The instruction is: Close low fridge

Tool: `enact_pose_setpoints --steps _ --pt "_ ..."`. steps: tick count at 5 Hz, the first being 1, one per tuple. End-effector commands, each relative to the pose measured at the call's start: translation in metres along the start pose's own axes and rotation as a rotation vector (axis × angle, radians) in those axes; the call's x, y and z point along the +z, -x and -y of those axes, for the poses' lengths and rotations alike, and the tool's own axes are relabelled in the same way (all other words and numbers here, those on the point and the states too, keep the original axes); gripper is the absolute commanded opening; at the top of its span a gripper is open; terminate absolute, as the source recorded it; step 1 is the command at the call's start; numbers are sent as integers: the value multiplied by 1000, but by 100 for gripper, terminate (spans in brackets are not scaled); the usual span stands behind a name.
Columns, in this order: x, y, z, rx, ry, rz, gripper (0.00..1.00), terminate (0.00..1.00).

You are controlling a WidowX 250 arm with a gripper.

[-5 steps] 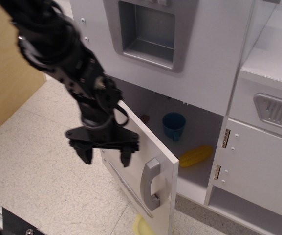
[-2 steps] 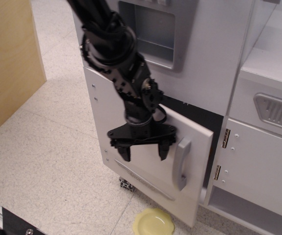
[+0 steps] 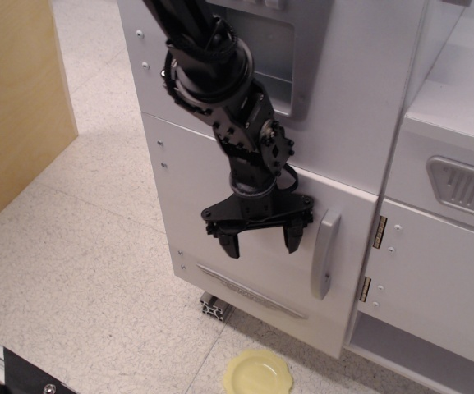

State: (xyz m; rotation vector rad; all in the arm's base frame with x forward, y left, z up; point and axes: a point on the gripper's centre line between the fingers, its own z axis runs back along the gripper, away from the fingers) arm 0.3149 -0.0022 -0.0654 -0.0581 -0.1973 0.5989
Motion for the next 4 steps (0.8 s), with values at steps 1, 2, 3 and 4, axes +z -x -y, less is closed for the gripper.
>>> enact_pose_setpoints --steps 1,2,3,4 --pt "18 -16 3 16 32 47 100 0" --pt "30 -4 -4 -20 28 38 100 0" --pt "41 5 -12 -65 27 43 100 0" --pt "41 5 -12 -65 27 43 100 0"
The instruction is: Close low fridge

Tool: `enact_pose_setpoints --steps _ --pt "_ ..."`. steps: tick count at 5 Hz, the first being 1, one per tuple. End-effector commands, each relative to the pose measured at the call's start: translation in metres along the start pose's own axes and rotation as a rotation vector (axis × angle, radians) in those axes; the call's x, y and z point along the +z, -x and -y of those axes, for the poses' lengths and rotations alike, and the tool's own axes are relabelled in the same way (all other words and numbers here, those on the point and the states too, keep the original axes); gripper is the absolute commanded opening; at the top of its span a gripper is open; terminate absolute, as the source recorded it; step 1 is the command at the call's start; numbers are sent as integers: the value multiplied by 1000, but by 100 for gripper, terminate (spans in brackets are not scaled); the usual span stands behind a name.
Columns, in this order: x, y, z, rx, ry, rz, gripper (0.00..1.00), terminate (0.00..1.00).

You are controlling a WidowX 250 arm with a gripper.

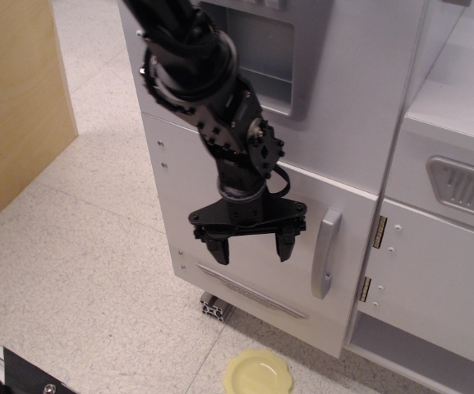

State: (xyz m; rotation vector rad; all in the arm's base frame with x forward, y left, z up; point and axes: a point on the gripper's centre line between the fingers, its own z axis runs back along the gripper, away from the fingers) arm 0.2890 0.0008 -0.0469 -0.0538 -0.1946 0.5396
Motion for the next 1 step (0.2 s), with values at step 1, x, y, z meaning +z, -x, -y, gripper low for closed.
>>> enact_pose_setpoints --steps 1 --pt "18 -11 2 -5 25 48 100 100"
